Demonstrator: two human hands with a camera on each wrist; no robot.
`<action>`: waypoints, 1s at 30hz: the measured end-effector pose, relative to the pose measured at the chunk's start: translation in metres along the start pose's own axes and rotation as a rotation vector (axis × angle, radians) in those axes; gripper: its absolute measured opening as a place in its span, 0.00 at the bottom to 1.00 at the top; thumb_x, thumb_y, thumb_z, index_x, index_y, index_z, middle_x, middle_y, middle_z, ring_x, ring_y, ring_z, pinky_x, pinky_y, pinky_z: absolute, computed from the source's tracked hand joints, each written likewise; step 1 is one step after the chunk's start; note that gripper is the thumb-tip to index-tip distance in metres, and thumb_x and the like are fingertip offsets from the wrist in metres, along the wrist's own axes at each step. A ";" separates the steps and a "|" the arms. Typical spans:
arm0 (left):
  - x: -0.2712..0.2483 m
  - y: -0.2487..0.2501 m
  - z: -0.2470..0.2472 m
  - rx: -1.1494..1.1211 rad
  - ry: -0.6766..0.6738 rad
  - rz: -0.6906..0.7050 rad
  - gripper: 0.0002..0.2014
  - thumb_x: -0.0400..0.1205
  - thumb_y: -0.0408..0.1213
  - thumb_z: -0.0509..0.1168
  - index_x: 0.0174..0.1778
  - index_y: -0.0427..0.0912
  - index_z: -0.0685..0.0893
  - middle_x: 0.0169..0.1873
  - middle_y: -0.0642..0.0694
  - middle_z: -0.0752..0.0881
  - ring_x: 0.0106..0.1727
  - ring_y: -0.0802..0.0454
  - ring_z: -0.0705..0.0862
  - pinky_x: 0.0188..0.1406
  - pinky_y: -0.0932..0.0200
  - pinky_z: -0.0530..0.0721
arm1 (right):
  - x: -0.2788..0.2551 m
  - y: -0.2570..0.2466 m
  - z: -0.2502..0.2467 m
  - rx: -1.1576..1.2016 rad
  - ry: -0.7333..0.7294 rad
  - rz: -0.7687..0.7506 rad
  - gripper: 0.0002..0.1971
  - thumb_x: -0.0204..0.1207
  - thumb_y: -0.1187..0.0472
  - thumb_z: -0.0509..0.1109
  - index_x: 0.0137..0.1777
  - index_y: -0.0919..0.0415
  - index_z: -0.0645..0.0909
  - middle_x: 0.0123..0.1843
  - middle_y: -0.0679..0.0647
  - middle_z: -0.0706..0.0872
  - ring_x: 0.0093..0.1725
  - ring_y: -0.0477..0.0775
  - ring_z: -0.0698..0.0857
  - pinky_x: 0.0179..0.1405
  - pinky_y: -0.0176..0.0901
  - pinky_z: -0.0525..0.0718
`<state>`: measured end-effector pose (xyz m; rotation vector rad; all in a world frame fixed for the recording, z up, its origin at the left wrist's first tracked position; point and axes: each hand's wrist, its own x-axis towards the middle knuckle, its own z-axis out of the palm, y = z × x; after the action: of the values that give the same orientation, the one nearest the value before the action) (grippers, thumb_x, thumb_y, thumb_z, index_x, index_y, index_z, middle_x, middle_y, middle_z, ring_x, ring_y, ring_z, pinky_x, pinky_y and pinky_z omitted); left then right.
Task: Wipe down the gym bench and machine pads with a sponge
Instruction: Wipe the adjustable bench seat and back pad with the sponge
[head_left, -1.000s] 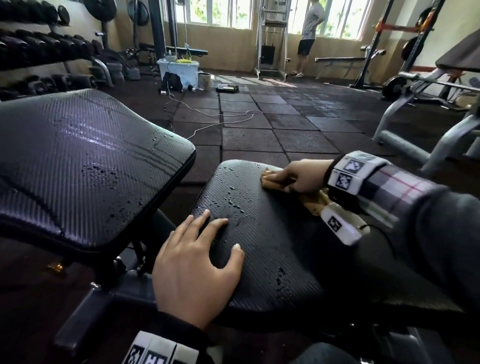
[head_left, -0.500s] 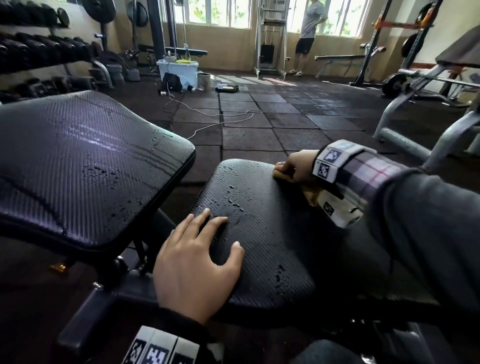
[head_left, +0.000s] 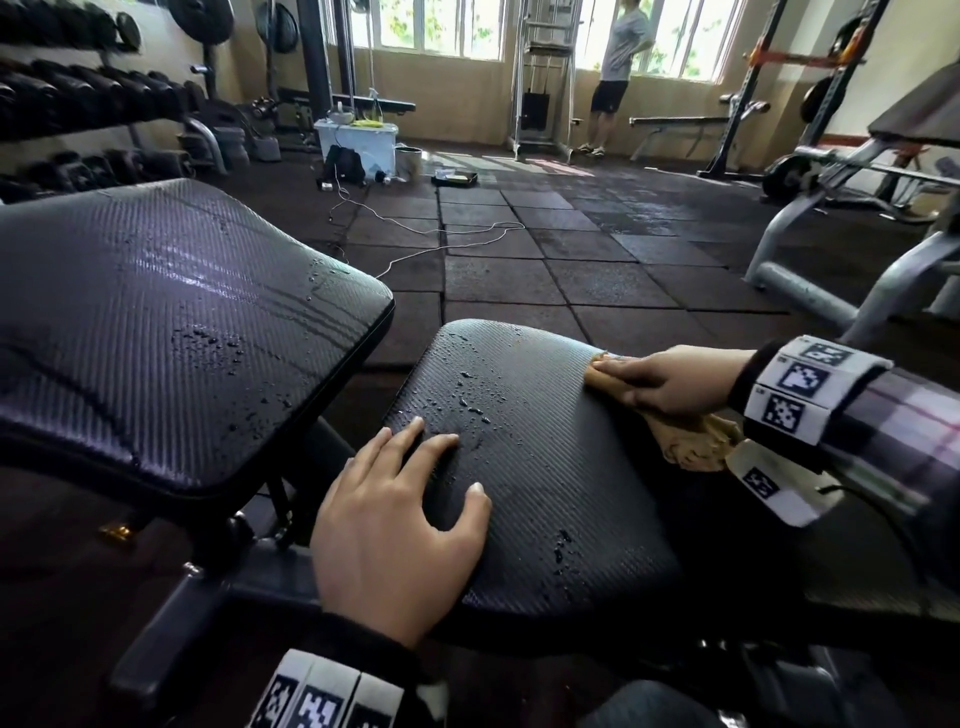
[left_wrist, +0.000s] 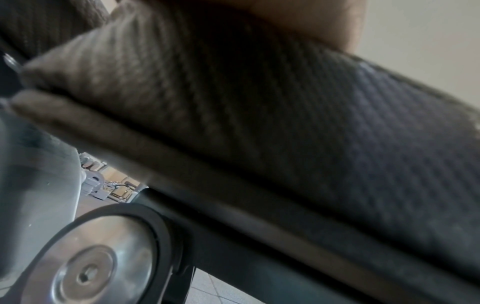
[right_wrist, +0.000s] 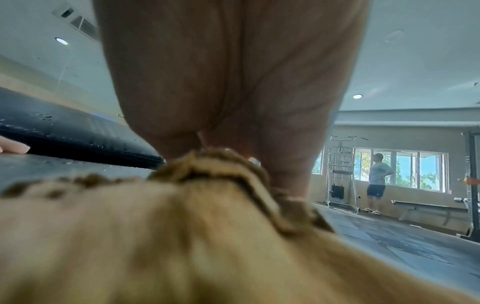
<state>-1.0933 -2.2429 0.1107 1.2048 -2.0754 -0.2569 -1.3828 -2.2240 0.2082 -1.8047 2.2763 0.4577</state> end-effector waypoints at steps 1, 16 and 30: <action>0.000 0.000 0.000 0.001 0.000 -0.001 0.27 0.69 0.62 0.56 0.58 0.58 0.88 0.64 0.55 0.85 0.70 0.51 0.80 0.69 0.47 0.78 | 0.003 -0.004 -0.003 -0.041 -0.010 0.015 0.28 0.83 0.53 0.56 0.81 0.41 0.53 0.81 0.48 0.64 0.77 0.55 0.68 0.76 0.42 0.63; 0.000 -0.002 0.001 -0.005 0.012 0.000 0.29 0.70 0.61 0.55 0.60 0.54 0.87 0.66 0.55 0.84 0.71 0.52 0.78 0.71 0.50 0.76 | -0.038 -0.061 0.005 0.002 -0.030 -0.455 0.30 0.80 0.60 0.61 0.80 0.40 0.57 0.81 0.34 0.53 0.80 0.45 0.62 0.79 0.43 0.58; 0.000 -0.003 0.001 0.012 0.005 0.012 0.30 0.70 0.62 0.54 0.61 0.53 0.87 0.66 0.55 0.84 0.71 0.51 0.78 0.72 0.53 0.73 | -0.004 -0.086 -0.015 -0.167 0.058 -0.316 0.27 0.83 0.57 0.57 0.81 0.48 0.59 0.83 0.44 0.55 0.78 0.52 0.66 0.76 0.39 0.60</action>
<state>-1.0920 -2.2447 0.1090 1.1988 -2.0826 -0.2357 -1.2976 -2.2436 0.2136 -2.2369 1.9839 0.5567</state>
